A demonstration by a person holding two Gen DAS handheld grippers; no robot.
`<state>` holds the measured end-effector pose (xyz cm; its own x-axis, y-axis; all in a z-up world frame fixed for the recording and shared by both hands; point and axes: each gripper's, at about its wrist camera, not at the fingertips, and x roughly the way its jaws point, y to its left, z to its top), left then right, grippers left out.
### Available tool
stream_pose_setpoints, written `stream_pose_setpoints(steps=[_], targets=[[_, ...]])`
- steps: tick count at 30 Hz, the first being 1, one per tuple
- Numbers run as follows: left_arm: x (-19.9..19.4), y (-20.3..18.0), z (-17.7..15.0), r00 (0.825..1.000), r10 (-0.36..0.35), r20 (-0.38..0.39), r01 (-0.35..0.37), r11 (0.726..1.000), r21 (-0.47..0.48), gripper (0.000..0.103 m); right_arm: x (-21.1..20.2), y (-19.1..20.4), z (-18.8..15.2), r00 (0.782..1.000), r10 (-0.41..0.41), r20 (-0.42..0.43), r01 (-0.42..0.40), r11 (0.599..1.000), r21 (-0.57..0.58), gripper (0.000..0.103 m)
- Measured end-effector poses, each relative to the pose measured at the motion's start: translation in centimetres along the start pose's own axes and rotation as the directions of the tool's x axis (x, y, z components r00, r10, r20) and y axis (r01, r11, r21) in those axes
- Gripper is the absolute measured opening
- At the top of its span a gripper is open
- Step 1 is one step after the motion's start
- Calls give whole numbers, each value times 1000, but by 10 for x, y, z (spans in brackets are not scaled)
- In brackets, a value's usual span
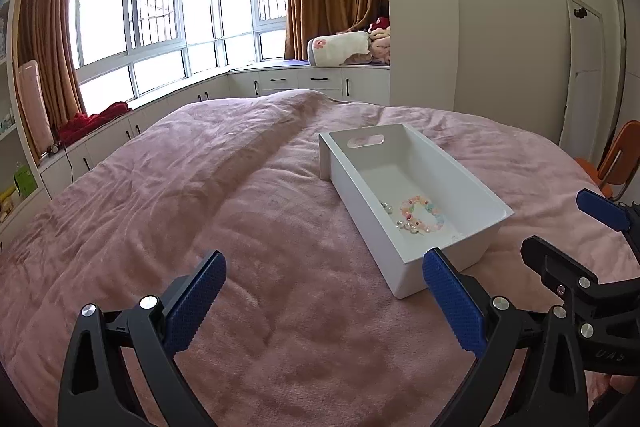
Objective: Organize jewelry
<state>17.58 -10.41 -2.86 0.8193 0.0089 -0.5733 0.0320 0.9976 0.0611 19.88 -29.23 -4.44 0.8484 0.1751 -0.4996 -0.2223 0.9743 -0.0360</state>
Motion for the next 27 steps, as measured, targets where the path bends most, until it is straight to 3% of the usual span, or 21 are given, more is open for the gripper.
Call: stream_pose_setpoints(steps=[7,27], targets=[[1,1,1,1000,25,2,-25,1000,-10,100,-2,-1,1,1000,-3,10,3,1000,4,97],[1,-6,1,1000,6,9,-7,1000,13,100,-5,3,3,1000,-12,16,13,1000,-20,98]])
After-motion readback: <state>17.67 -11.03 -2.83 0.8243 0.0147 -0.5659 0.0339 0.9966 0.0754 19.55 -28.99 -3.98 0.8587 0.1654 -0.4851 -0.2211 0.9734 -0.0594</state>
